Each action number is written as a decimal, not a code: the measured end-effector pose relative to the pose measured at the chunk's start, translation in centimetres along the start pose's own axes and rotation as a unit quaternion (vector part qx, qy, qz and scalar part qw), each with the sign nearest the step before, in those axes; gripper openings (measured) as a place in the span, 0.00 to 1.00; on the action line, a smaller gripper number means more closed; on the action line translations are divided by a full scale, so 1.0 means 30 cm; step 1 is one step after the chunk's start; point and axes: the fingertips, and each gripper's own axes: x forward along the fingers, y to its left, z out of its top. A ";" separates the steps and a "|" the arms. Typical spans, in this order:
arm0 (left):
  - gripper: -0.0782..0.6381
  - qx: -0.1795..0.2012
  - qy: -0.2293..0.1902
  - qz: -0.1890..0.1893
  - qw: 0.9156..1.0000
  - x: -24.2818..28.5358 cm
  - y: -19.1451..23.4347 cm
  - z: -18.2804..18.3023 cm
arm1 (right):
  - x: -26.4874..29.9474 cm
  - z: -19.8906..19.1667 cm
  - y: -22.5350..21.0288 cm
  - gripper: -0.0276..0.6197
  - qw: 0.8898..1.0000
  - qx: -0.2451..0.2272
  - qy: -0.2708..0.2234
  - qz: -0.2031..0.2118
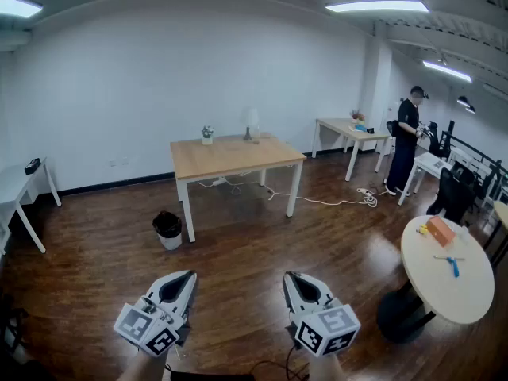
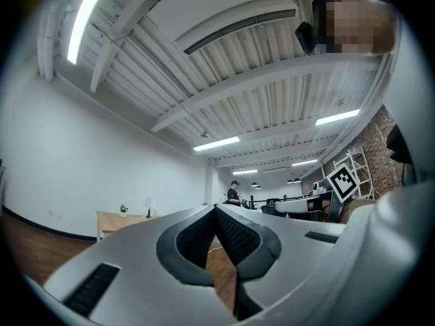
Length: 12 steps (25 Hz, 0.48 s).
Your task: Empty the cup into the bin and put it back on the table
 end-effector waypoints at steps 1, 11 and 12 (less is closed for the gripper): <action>0.10 0.000 0.001 0.000 1.000 0.011 -0.008 -0.008 | -0.002 -0.002 -0.011 0.05 1.000 -0.001 0.000 0.002; 0.10 0.000 0.015 0.000 1.000 0.122 -0.051 -0.081 | 0.019 -0.029 -0.137 0.05 1.000 0.005 0.006 0.009; 0.10 -0.001 0.015 -0.001 1.000 0.133 -0.046 -0.087 | 0.027 -0.028 -0.144 0.05 1.000 0.005 0.005 0.008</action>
